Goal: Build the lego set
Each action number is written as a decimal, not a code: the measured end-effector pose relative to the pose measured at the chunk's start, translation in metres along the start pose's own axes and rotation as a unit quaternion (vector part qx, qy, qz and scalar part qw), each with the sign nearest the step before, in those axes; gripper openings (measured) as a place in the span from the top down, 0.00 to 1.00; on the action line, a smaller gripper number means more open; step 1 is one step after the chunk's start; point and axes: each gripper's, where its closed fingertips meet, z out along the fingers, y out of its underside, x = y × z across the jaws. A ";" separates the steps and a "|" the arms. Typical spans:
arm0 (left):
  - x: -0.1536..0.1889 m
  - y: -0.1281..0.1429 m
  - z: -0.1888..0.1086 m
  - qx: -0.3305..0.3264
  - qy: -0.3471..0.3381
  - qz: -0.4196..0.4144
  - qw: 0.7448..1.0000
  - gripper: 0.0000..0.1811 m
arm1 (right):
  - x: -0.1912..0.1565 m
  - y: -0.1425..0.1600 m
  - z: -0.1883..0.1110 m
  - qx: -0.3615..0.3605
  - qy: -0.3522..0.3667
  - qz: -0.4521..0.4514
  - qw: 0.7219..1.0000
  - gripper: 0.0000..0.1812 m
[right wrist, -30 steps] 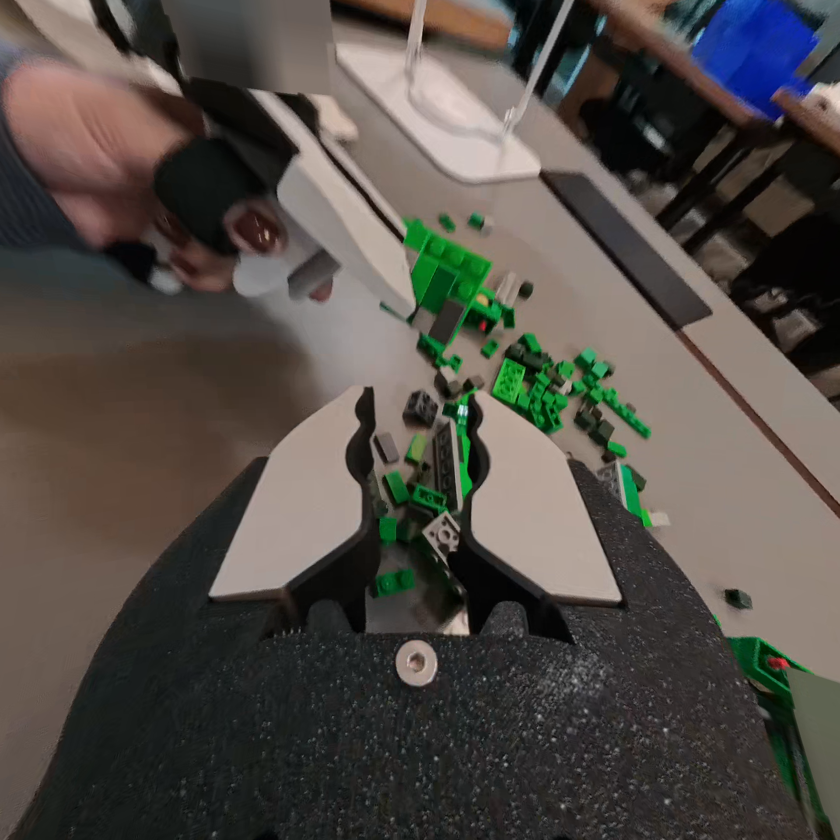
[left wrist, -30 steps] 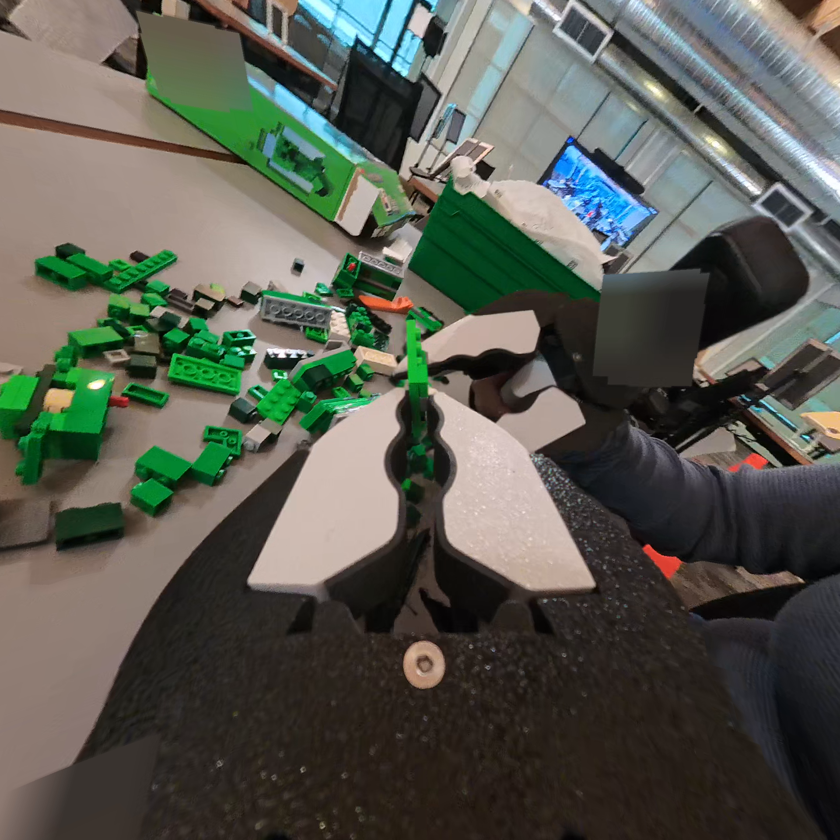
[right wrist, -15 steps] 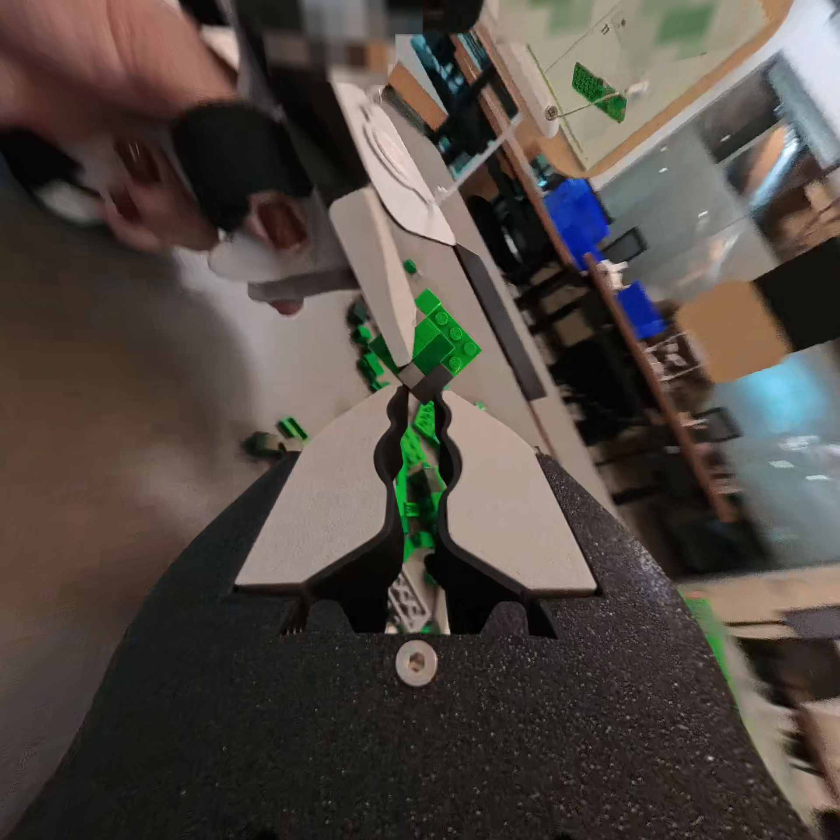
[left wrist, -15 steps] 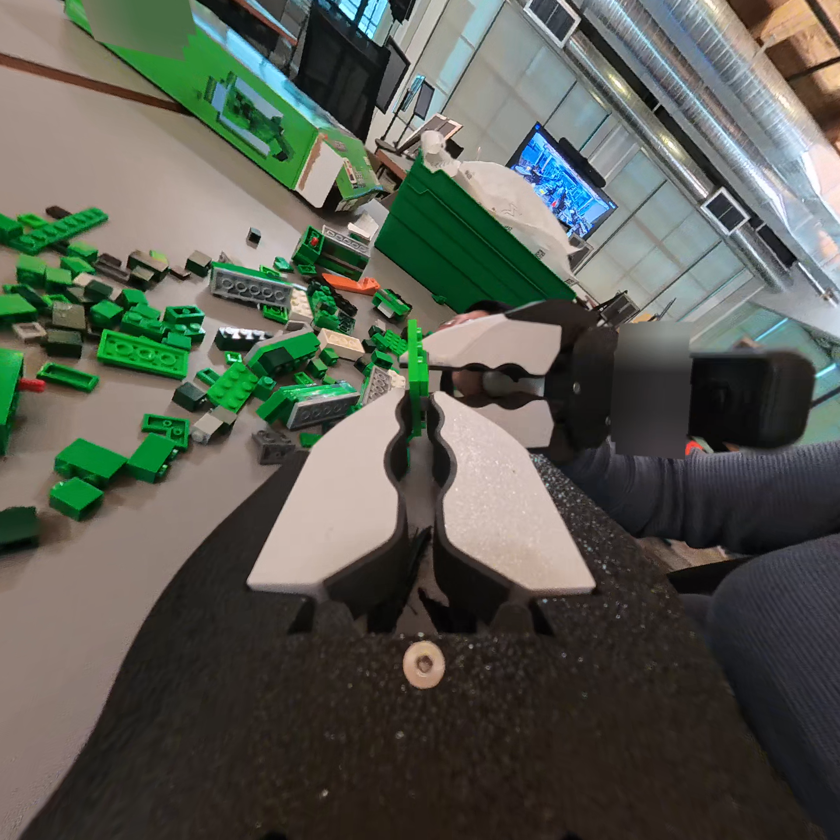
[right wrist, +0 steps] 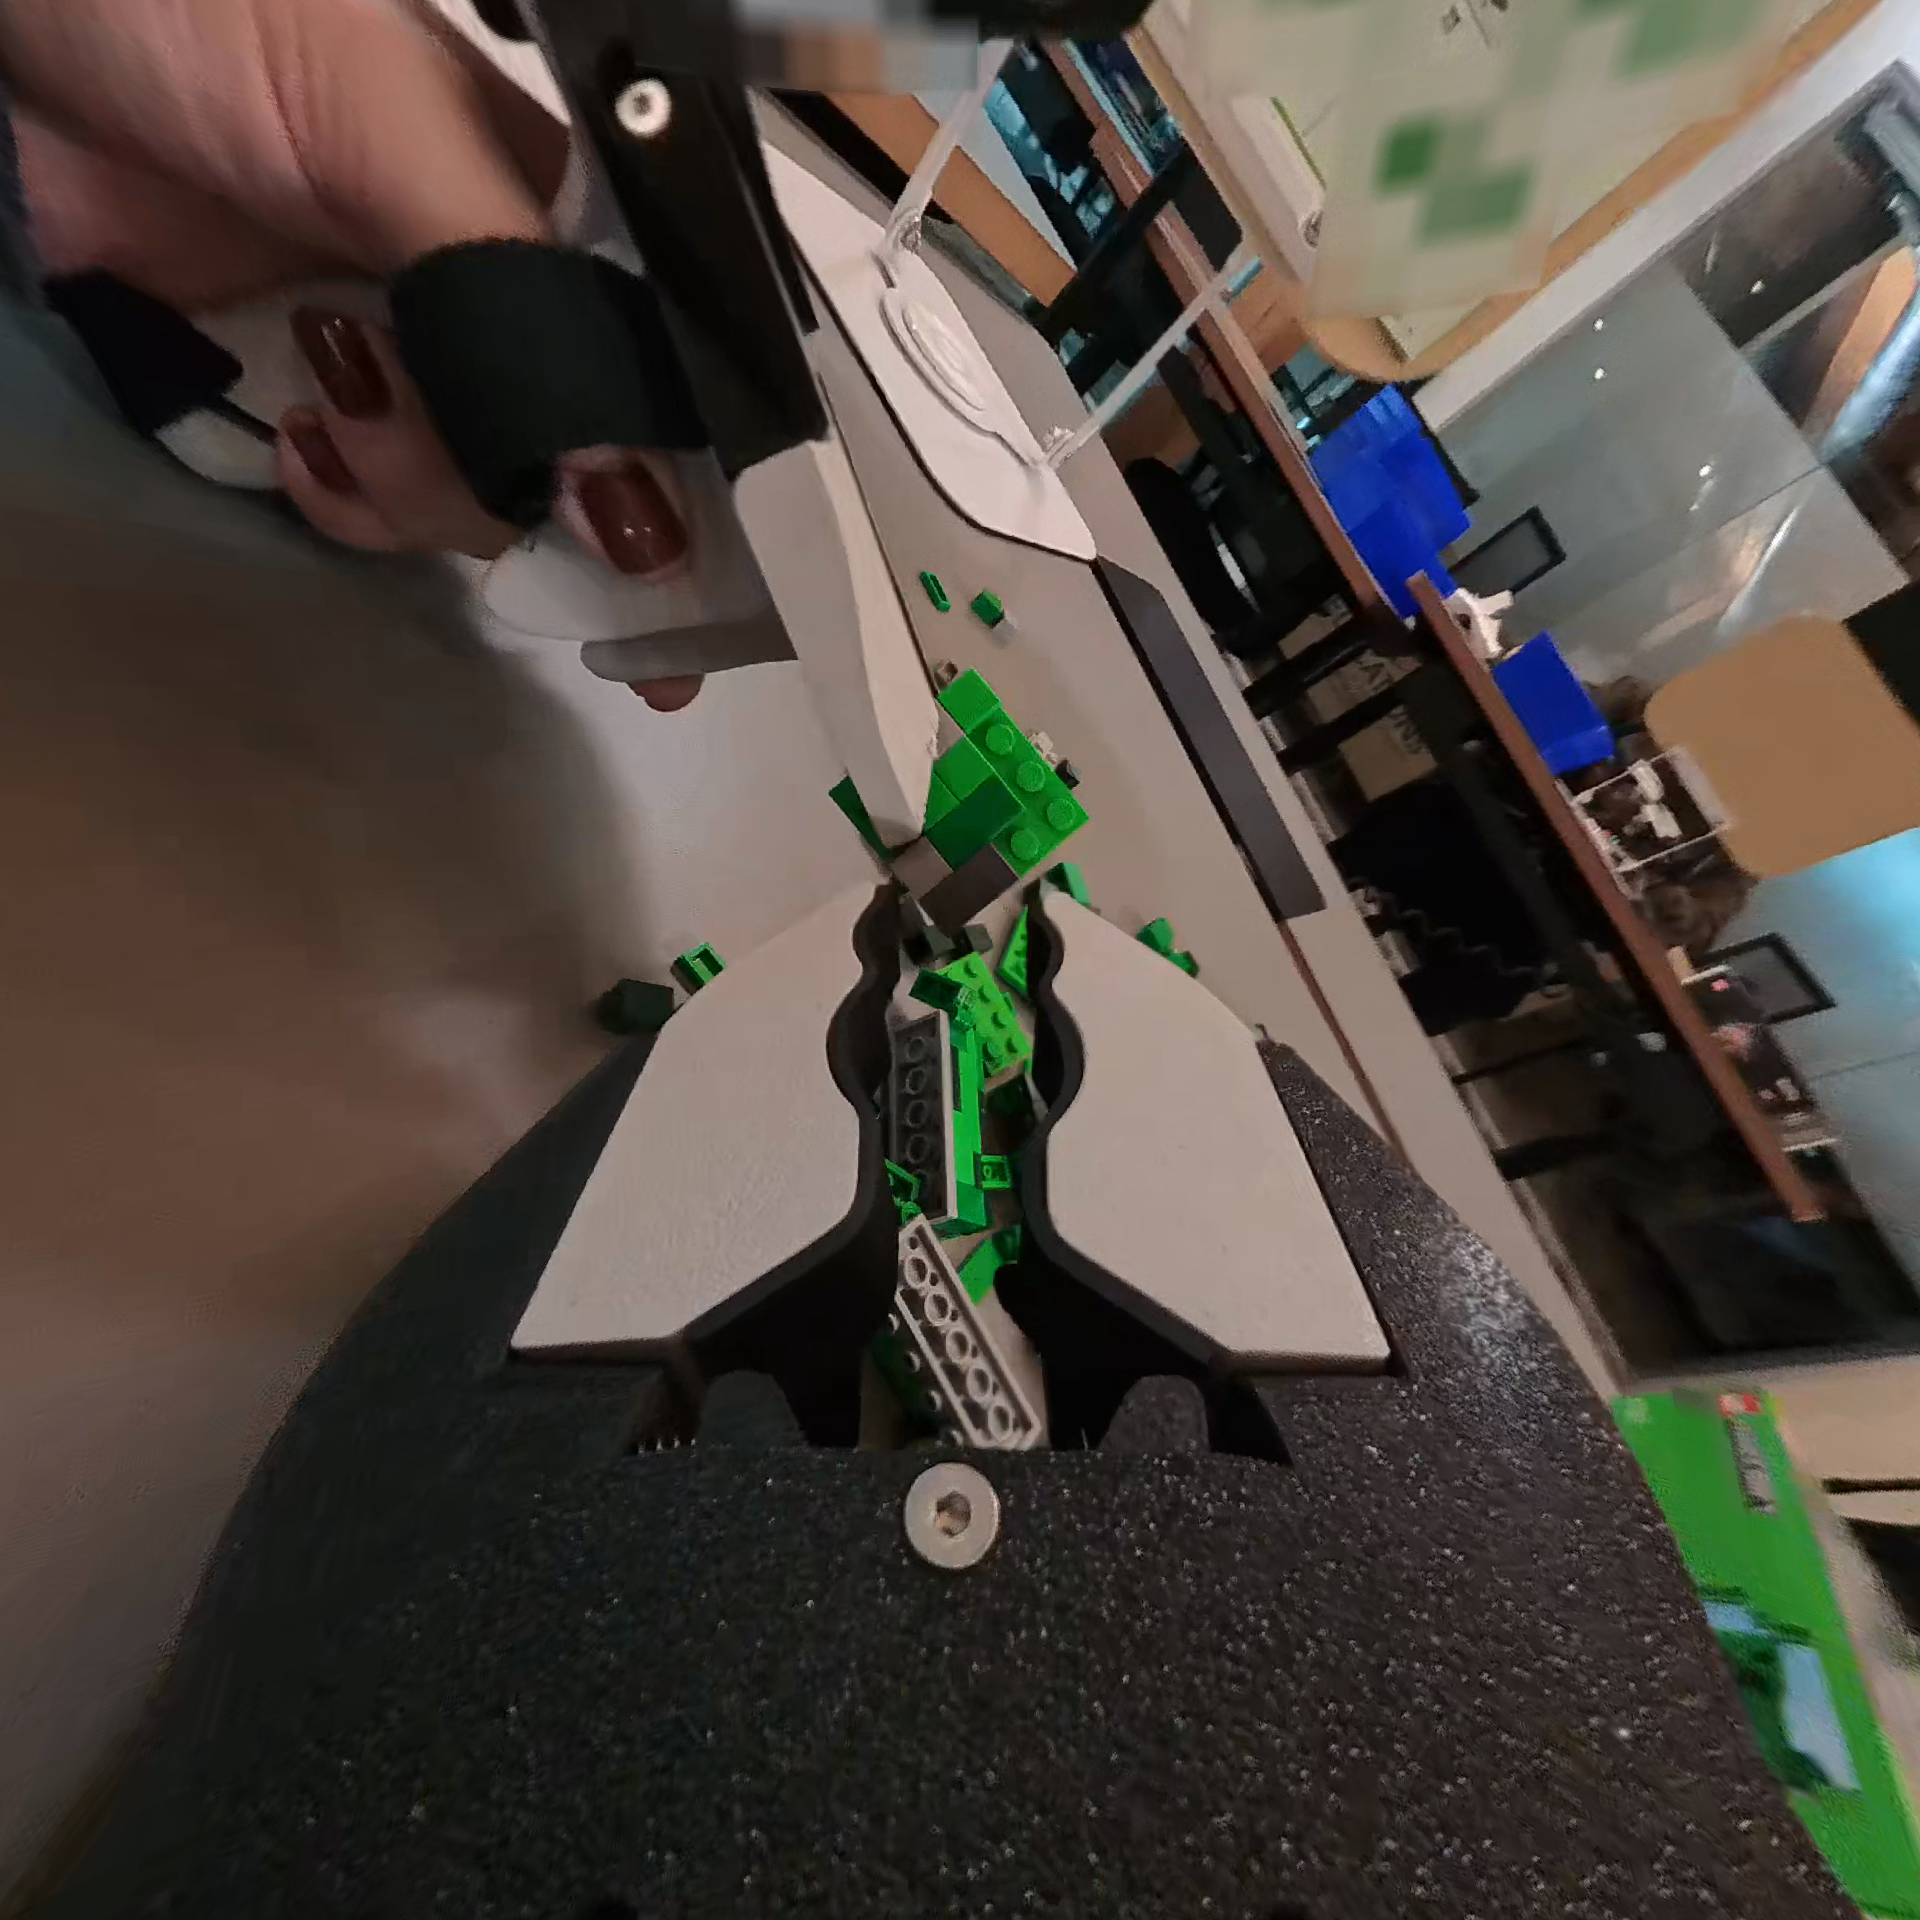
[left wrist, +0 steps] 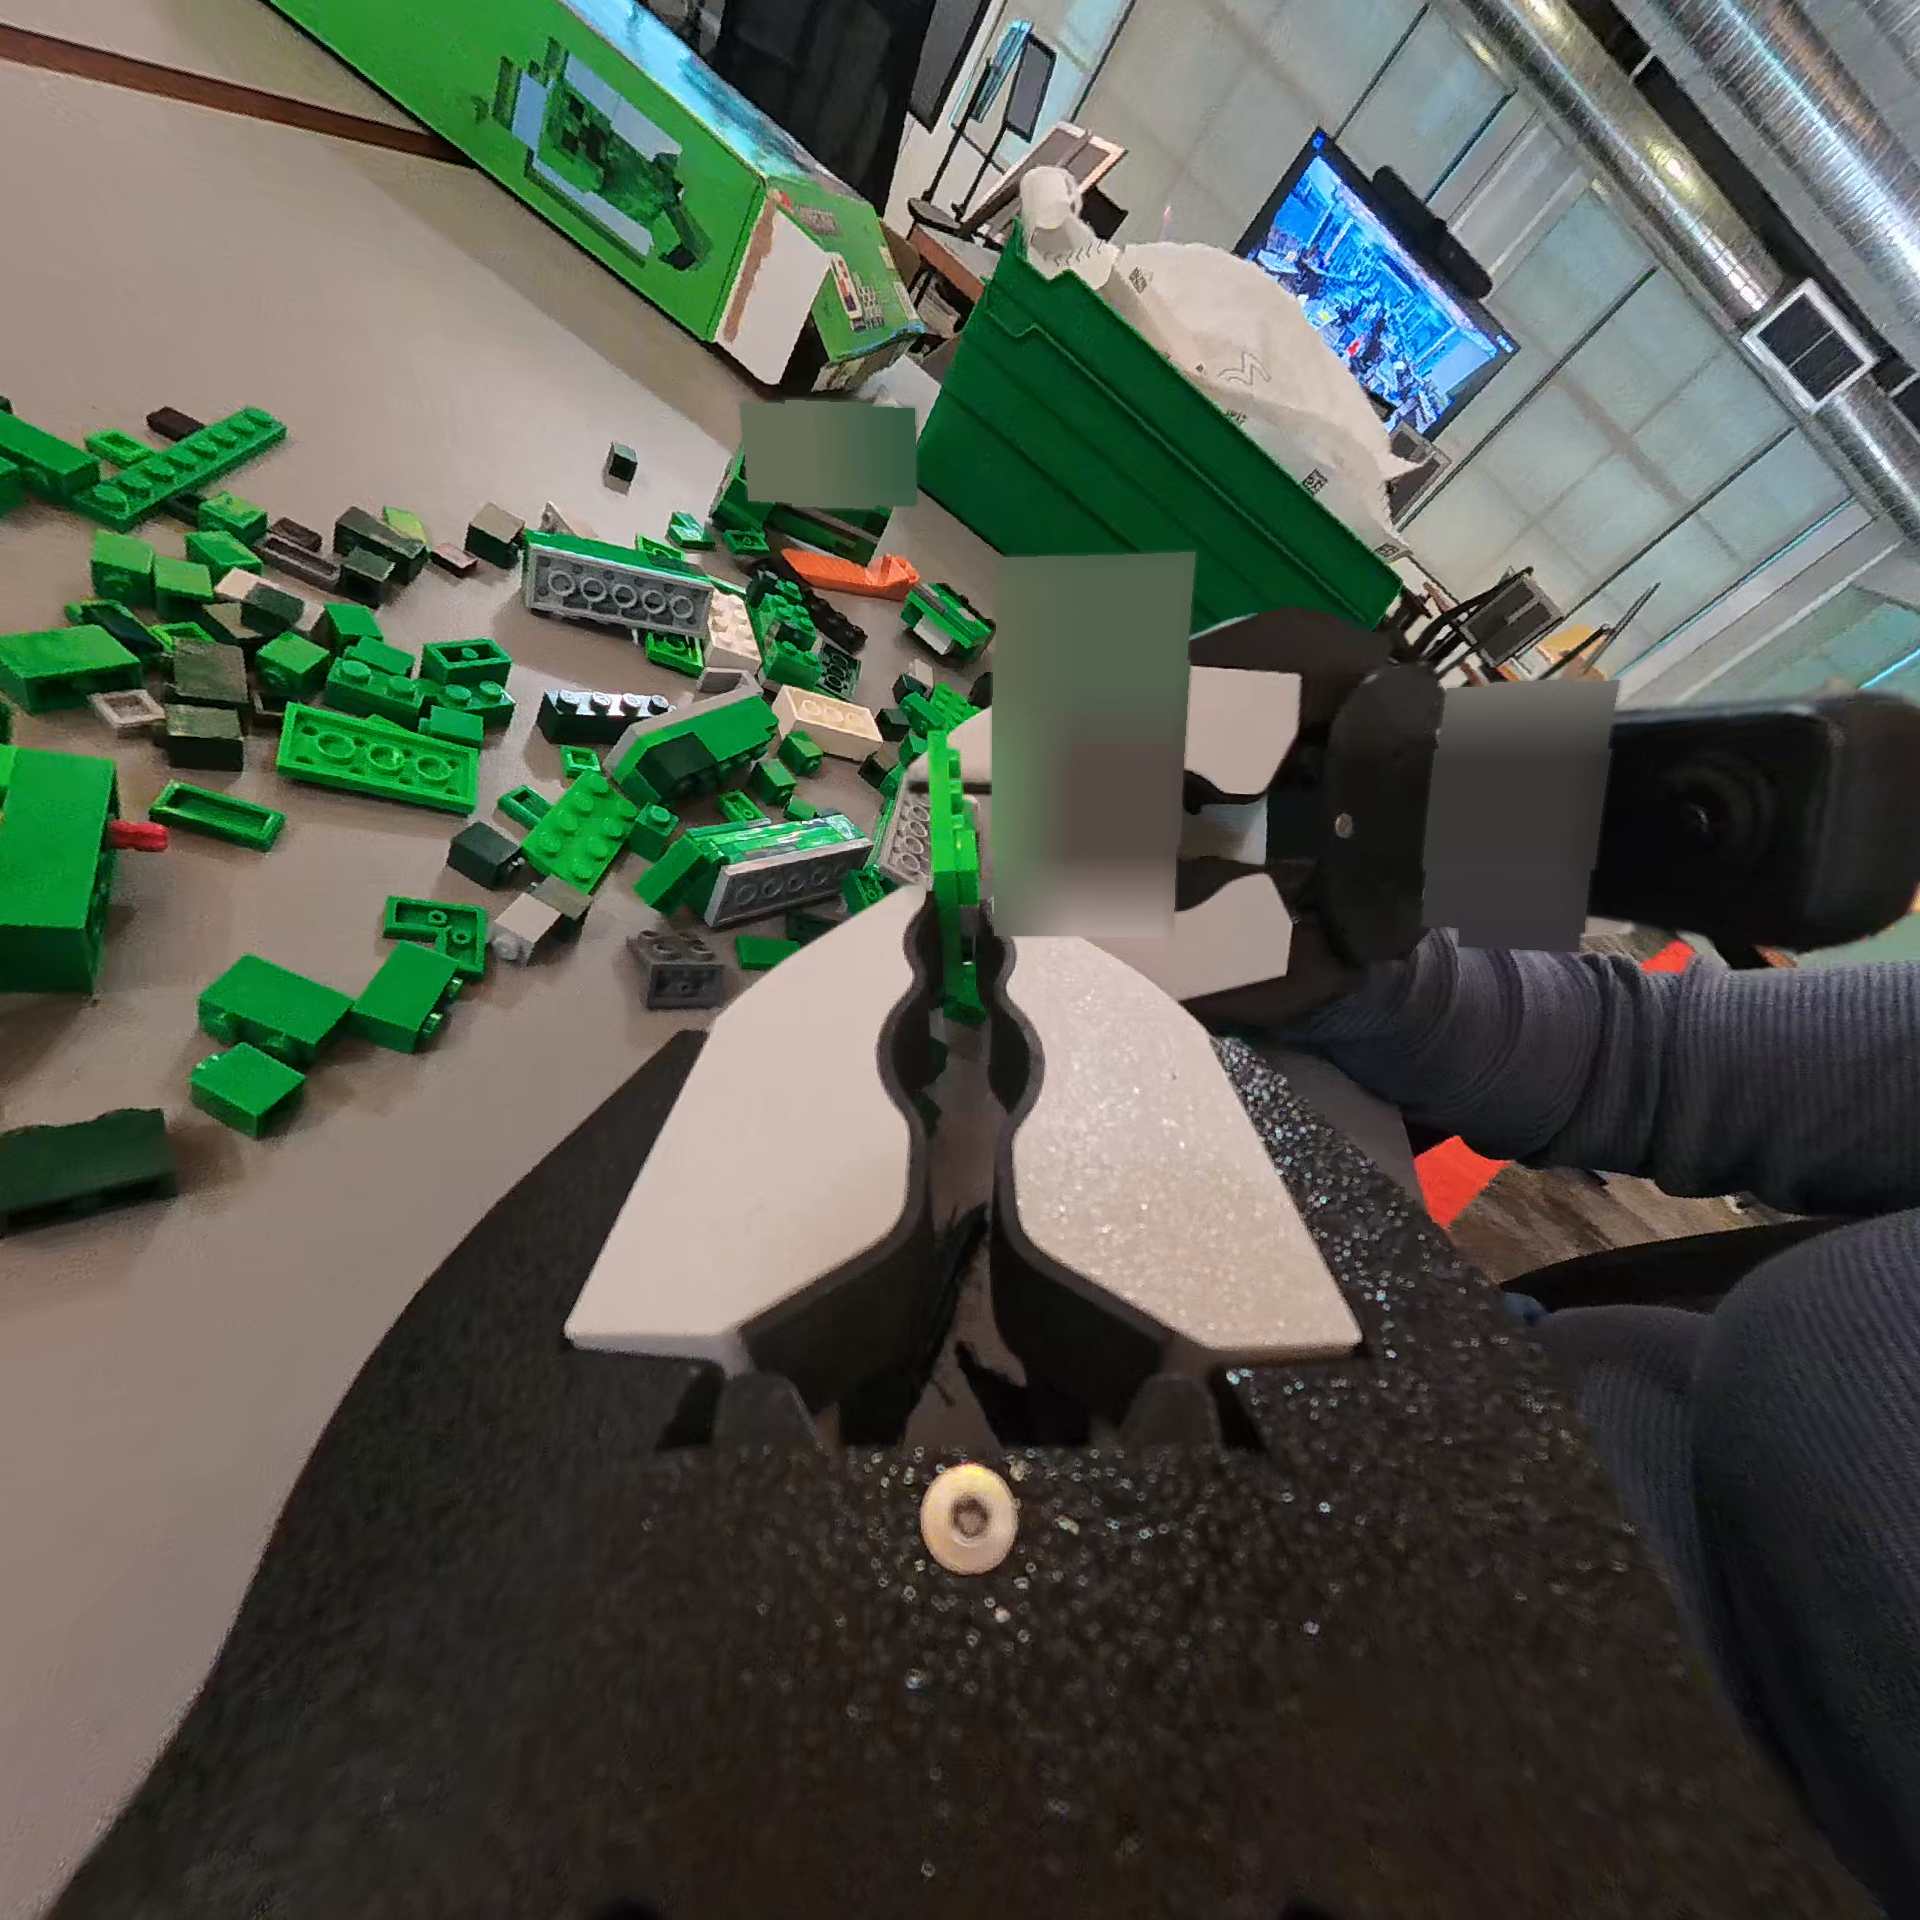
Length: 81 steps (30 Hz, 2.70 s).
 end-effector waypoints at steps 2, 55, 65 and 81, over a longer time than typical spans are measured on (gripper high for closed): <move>0.001 0.000 0.000 0.001 0.007 -0.013 1.000 0.97 | -0.003 0.001 0.001 -0.009 0.000 -0.030 1.000 0.86; 0.022 0.011 0.006 -0.042 0.058 0.058 0.996 0.97 | -0.014 -0.008 -0.008 0.028 -0.117 0.122 0.985 0.78; 0.039 0.030 -0.003 -0.113 0.103 0.169 0.974 0.97 | -0.037 -0.019 -0.032 0.085 -0.274 0.203 0.936 0.86; 0.037 0.017 -0.003 -0.061 0.085 0.179 0.978 0.94 | -0.018 -0.037 -0.036 0.149 -0.270 0.301 0.902 0.97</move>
